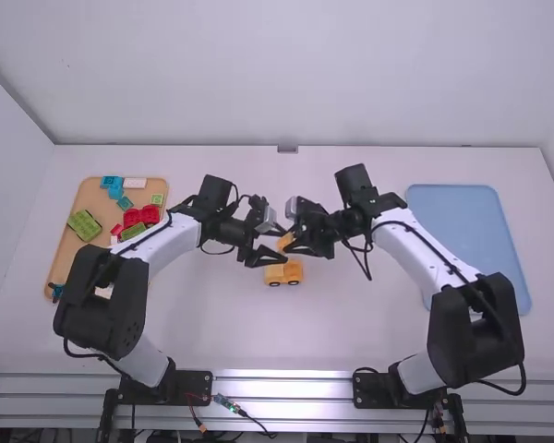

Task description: Assemble lego blocks to make yellow taxi

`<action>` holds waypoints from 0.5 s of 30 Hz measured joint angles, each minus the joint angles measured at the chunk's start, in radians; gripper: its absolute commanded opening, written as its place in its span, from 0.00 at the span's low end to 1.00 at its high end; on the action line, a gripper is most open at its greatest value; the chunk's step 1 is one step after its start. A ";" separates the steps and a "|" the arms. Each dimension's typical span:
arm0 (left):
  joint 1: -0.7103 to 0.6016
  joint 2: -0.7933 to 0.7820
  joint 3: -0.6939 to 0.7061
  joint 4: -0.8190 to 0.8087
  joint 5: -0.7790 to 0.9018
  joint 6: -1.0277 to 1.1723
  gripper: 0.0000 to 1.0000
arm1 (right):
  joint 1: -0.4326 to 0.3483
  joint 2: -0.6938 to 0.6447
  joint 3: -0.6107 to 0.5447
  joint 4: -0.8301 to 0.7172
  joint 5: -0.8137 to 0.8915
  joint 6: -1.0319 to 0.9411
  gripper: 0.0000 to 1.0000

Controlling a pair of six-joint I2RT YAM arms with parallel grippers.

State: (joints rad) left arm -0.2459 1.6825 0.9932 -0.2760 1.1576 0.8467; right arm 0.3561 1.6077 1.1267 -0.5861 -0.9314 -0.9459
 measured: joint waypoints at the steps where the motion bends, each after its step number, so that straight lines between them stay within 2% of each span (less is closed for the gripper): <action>1: 0.000 0.000 0.000 0.000 -0.006 -0.001 0.68 | 0.000 0.000 0.000 0.000 0.000 0.000 0.06; 5: 0.000 0.000 0.000 0.000 -0.015 -0.008 0.64 | -0.001 0.000 0.000 0.000 0.000 0.000 0.06; 10: 0.000 0.000 0.000 0.003 -0.014 -0.011 0.47 | -0.001 0.000 0.000 0.000 0.000 0.000 0.06; 15: 0.000 0.000 0.000 0.002 -0.010 -0.011 0.37 | -0.001 0.000 0.000 0.006 0.012 -0.001 0.06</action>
State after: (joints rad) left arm -0.2462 1.6825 0.9928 -0.2741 1.1473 0.8356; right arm 0.3550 1.6077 1.1267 -0.5797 -0.9192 -0.9466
